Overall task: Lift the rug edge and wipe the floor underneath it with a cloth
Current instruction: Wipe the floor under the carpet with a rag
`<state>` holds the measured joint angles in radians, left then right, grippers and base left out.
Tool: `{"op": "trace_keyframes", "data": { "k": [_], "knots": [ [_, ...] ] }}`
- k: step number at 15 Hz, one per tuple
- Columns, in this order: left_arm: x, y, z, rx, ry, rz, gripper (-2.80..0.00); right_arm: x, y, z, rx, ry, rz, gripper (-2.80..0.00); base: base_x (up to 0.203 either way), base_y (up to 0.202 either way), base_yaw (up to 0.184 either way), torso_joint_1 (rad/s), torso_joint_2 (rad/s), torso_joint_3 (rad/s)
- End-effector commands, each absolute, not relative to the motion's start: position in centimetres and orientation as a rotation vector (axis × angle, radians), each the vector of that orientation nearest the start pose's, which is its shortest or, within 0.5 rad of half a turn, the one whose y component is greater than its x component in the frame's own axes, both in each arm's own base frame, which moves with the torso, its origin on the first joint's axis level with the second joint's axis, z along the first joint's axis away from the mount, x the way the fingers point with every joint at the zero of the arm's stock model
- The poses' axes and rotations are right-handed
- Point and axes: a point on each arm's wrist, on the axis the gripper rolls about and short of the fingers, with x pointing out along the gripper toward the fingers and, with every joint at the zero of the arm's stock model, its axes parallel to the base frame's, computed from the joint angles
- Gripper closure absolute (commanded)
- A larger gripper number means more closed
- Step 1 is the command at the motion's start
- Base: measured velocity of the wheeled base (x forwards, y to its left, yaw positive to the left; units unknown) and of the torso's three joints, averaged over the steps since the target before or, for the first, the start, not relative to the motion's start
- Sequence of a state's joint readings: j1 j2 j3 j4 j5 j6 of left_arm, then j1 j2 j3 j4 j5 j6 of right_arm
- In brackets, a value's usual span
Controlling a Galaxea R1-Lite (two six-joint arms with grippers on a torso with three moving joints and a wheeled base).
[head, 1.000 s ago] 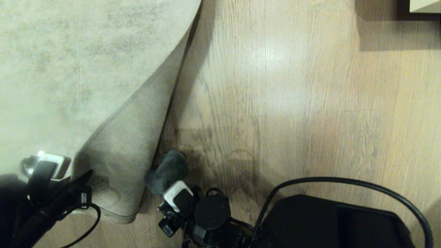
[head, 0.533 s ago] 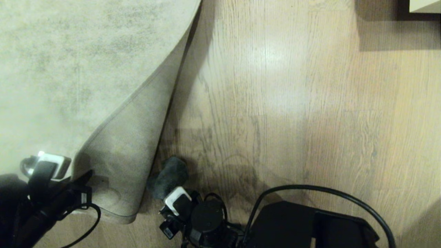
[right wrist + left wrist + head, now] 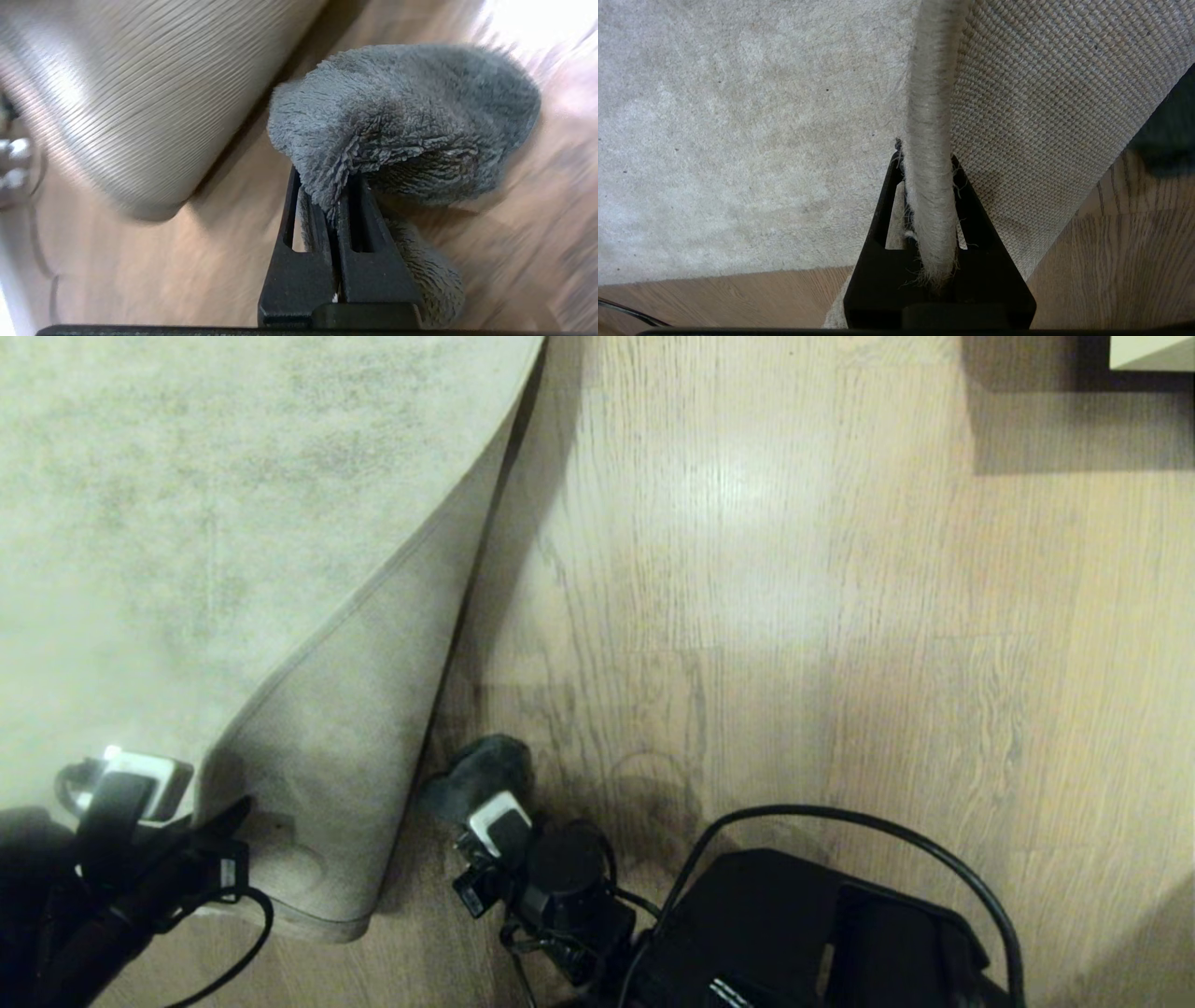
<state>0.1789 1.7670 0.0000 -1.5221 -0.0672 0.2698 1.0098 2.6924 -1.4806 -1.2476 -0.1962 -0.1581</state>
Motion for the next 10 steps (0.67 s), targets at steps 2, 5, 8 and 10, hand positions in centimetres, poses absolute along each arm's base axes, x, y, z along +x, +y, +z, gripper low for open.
{"op": "trace_keyframes", "data": {
  "k": [2,5,8,10],
  "knots": [
    [19.6,3.4,8.8,0.246,0.211,0.084,0.00,29.8,42.3,1.0,-0.104,-0.134,0.759,0.00,0.000,0.000,0.000,0.000,0.00,0.000],
    [19.6,3.4,8.8,0.246,0.211,0.084,0.00,31.8,42.0,3.0,-0.085,-0.167,0.720,0.00,0.000,0.000,0.000,0.000,0.00,0.000],
    [19.6,3.4,8.8,0.246,0.211,0.084,0.00,32.8,42.0,5.3,-0.066,-0.201,0.700,0.00,0.000,0.000,0.000,0.000,0.00,0.000],
    [19.6,3.4,8.8,0.246,0.211,0.084,0.00,32.9,41.9,6.7,-0.063,-0.208,0.697,0.00,0.000,0.000,0.000,0.000,0.00,0.000]
  ]
}}
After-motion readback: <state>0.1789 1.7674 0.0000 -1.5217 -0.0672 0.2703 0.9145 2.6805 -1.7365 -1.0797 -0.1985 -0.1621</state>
